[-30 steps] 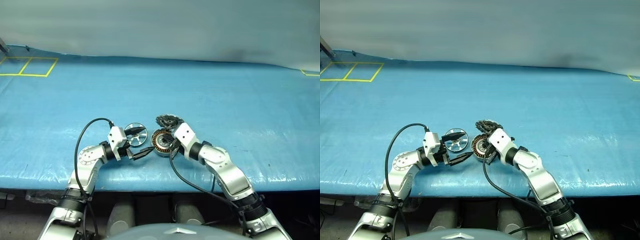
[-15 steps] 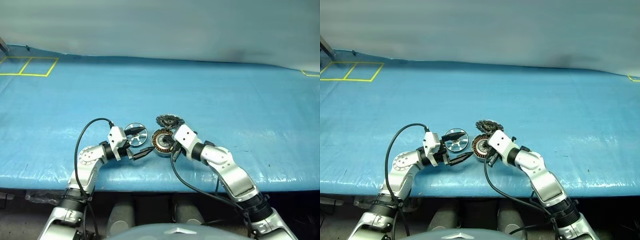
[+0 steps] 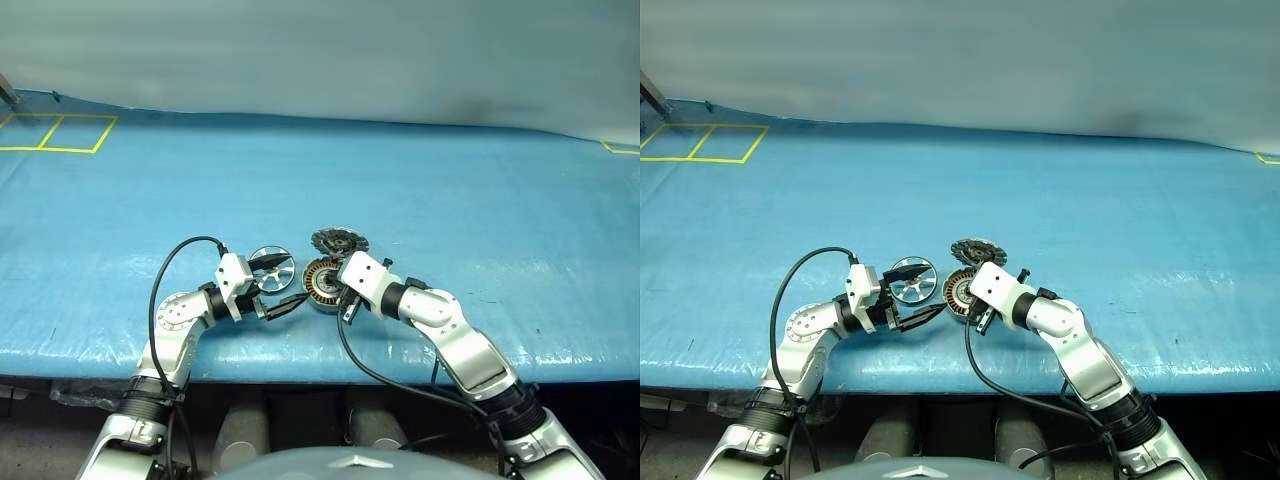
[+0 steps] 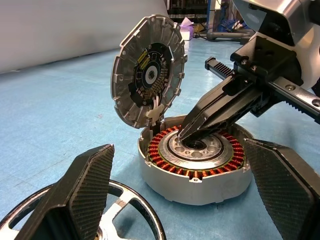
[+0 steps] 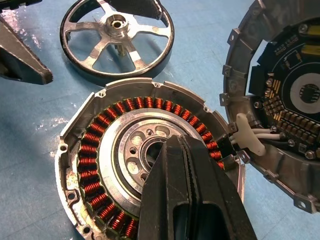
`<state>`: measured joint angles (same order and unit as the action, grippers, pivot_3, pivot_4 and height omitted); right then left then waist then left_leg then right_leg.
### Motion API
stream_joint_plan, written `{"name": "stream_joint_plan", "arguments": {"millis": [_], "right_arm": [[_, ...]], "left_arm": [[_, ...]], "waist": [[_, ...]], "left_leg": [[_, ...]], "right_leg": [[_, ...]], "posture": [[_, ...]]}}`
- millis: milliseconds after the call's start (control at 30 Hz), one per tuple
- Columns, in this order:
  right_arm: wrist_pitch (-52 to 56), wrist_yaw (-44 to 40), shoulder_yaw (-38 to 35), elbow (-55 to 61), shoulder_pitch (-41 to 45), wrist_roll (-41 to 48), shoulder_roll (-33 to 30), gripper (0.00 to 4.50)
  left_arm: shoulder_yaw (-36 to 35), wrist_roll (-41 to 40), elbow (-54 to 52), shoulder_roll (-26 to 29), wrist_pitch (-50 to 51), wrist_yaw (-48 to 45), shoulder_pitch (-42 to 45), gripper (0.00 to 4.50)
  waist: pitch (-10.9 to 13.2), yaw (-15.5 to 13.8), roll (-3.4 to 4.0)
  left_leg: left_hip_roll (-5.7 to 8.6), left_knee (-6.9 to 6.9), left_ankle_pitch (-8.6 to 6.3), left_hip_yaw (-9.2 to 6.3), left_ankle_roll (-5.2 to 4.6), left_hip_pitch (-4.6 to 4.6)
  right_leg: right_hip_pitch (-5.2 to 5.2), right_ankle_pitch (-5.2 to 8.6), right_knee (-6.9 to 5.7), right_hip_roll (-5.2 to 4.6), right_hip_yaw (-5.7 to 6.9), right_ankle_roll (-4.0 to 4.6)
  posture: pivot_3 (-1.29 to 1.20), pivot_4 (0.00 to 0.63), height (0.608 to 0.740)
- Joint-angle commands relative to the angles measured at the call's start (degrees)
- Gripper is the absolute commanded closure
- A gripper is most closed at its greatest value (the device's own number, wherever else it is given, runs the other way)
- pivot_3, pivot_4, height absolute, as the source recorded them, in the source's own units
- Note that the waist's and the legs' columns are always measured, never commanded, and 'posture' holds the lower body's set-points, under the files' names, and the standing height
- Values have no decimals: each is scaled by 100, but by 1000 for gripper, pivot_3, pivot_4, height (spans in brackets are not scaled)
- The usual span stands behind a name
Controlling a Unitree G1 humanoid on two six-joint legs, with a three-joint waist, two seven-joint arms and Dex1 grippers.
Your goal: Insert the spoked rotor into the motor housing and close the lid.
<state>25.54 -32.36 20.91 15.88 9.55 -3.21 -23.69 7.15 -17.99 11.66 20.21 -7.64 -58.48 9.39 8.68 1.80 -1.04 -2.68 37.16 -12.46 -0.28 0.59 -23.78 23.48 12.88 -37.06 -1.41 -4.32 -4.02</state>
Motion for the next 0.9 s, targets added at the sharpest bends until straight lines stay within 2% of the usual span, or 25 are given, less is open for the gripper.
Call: {"name": "stream_joint_plan", "arguments": {"millis": [33, 300, 500, 600, 667, 900], "right_arm": [[-10, 71, -457, 268, -136, 449, 255, 4493], [-192, -93, -866, 843, -457, 1123, 436, 4493], [-310, -19, -810, 857, -749, 1075, 388, 4493], [-317, 26, -779, 916, -883, 1082, 405, 4500], [-325, 6, -758, 955, -973, 1093, 379, 4500], [-425, 35, -678, 979, -1122, 1056, 380, 4500]], "left_arm": [[-134, -130, -236, 62, 210, 29, 83, 0], [-132, -201, -491, 498, 947, -158, 491, 0], [9, 103, -323, 828, 1235, -242, 911, 0], [15, 173, -247, 957, 1318, -358, 1117, 612], [48, 283, -244, 1065, 1365, -447, 1248, 1227], [449, 867, -122, 1567, 1261, -935, 1661, 1227]], "waist": [[1, -1, 0], [5, 5, 1], [6, 3, 2], [7, 12, 2], [7, 16, 2], [8, 17, 3]], "left_leg": [[0, 0, 0, 0, 0, -2], [0, -6, 0, -3, 0, -11], [0, -7, 0, -1, 0, -12], [0, -7, 0, -1, 0, -11], [0, -9, 0, -3, 0, -12], [0, -10, 0, 0, 0, -12]], "right_leg": [[2, 0, 0, 0, -1, 0], [12, 0, 1, 1, 3, 0], [12, 0, 4, 0, 3, 0], [12, 0, 4, 0, 2, 0], [13, 1, 3, 1, 4, 1], [14, 2, 5, 1, 2, 1]], "posture": [[0, 150, 740], [0, 150, 740], [0, 150, 740], [0, 150, 740], [0, 150, 740], [0, 150, 740]]}}
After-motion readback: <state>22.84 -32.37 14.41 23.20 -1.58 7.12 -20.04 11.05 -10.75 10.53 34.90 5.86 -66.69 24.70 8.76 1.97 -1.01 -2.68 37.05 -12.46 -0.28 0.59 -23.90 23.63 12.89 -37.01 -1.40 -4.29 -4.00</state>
